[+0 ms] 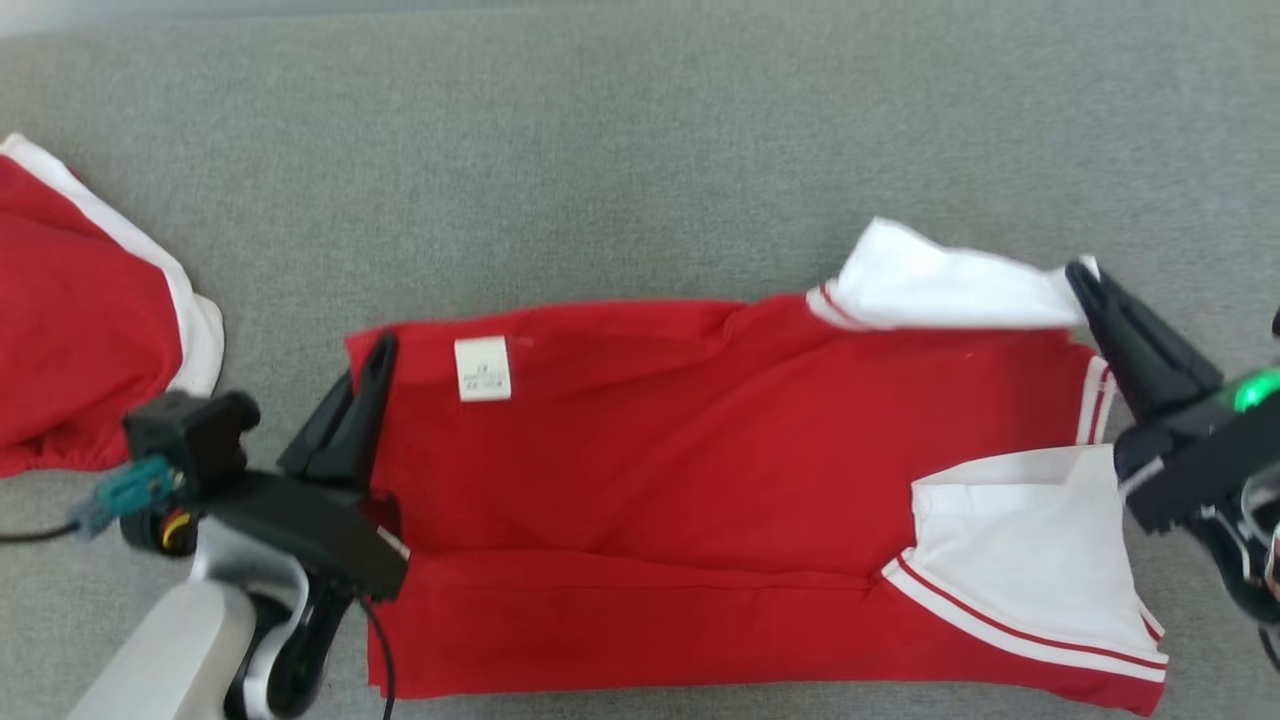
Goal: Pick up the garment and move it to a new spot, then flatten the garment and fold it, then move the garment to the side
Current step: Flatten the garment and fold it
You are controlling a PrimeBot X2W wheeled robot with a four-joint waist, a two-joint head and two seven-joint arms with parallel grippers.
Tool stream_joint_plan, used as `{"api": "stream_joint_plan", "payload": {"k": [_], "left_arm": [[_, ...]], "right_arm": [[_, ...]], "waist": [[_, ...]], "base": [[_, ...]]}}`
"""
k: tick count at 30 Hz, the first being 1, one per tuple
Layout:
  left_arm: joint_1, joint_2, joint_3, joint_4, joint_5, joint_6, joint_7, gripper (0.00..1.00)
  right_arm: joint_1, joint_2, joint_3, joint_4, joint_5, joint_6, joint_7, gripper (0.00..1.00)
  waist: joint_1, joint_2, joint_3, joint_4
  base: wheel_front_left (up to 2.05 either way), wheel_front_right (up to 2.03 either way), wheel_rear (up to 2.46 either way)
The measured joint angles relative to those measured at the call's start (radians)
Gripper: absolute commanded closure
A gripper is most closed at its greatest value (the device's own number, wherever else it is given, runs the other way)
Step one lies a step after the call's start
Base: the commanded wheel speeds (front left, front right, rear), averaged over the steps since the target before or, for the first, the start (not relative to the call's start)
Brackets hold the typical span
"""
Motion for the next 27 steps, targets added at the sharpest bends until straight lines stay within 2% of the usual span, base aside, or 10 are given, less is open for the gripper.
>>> {"api": "stream_joint_plan", "payload": {"k": [6,14,25,26,27], "left_arm": [[0.120,0.021,0.037,-0.069,-0.076,0.010,0.008,1.00],[0.214,0.029,0.081,-0.097,-0.173,-0.001,0.005,1.00],[0.300,-0.005,0.110,-0.069,-0.308,-0.026,0.024,1.00],[0.300,-0.005,0.110,-0.069,-0.308,-0.026,0.024,1.00],[0.301,-0.005,0.112,-0.058,-0.311,-0.027,0.023,0.90]], "right_arm": [[0.152,0.021,-0.053,-0.061,0.017,0.000,-0.001,1.00],[0.321,0.059,-0.137,-0.117,0.022,0.000,0.010,1.00],[0.466,0.129,-0.223,-0.149,0.006,0.000,0.072,1.00],[0.466,0.129,-0.223,-0.149,0.006,0.000,0.072,0.60],[0.477,0.138,-0.231,-0.143,0.004,0.000,0.080,0.38]], "waist": [[0.0000,-0.0001,-0.035,-0.016],[0.0000,0.0000,-0.057,-0.034],[0.0001,-0.0001,-0.057,-0.045],[0.0001,-0.0001,-0.057,-0.045],[0.0001,0.0000,-0.057,-0.045]], "base": [[0.00,0.00,0.00],[0.00,0.00,0.00],[0.00,0.00,0.00],[0.00,0.00,0.00],[0.00,0.00,0.00]]}}
